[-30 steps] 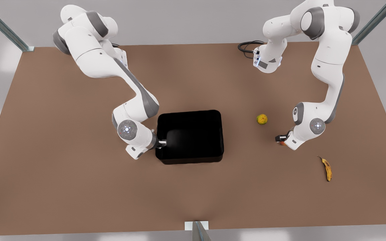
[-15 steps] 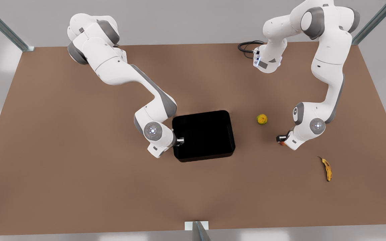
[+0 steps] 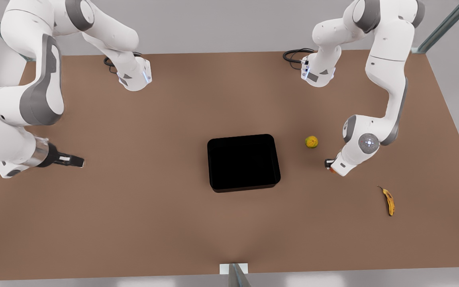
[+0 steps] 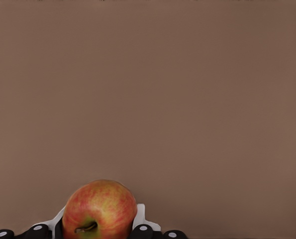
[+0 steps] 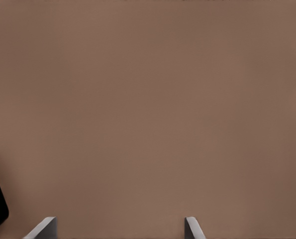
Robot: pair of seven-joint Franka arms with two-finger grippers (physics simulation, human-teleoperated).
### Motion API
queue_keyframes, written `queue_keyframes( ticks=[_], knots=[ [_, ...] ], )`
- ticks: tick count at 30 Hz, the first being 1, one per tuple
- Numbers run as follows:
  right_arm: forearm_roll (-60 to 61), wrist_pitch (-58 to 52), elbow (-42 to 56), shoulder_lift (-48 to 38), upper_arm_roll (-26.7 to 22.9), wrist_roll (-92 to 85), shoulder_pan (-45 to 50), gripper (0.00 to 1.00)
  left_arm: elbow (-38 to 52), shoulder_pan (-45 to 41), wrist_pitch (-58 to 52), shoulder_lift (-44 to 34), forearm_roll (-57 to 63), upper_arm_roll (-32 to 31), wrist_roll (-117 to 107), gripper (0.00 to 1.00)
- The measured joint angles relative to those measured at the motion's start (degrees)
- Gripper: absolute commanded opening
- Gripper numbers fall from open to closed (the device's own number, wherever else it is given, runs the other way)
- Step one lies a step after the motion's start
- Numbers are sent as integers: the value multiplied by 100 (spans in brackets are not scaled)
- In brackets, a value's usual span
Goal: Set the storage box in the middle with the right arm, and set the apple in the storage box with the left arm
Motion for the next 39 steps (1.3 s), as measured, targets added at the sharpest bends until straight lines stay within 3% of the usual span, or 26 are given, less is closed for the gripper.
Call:
queue_keyframes(
  ticks=[1,3,4,5,8,15,24,25,26,31,33,36,38,39],
  knots=[
    [-42,-6,-11,-75,-321,-163,286,100,-3,-87,-50,-65,14,-45,-204,62],
    [197,347,-697,-578,-1489,-361,1314,100,6,-207,-212,-153,28,-204,-612,62],
    [575,759,-1320,-1056,-2362,-565,1925,100,1,-345,-289,-212,29,-232,-872,62],
    [691,705,-1342,-1174,-2523,-738,1884,100,2,-418,-382,-268,28,-307,-1128,62],
    [693,185,-1069,-1227,-2280,-1303,1646,100,5,-565,-606,-492,2,-547,-1745,62],
    [682,192,-1044,-856,-2267,-1312,1648,100,15,-1416,-715,-634,-144,-976,-3577,62],
    [697,104,-1008,-912,-2266,-1288,1611,100,1121,-2475,-637,260,-255,-982,-4627,62],
    [697,98,-1031,-896,-2274,-1306,1574,100,1183,-2508,-556,357,-252,-981,-4622,73],
    [706,55,-1056,-902,-2267,-1312,1449,100,1184,-2523,-320,369,-266,-981,-4604,100],
    [706,583,-1028,-697,-2261,-1482,945,100,1183,-2514,-342,313,-416,-981,-4580,100],
    [741,889,-1120,-925,-2046,-1705,992,100,1170,-2224,-1258,-296,-438,-973,-3695,100],
    [759,809,-1179,-1089,-1668,-1691,1050,100,1174,-1672,-2093,-1193,-499,-599,-1936,100],
    [802,876,-1126,-1073,-1614,-1648,976,100,1377,-1906,-2804,-1994,-709,475,-103,100],
    [794,918,-1108,-1050,-1598,-1646,1036,100,1996,-1788,-3511,-2039,-836,832,448,100]
  ],
)
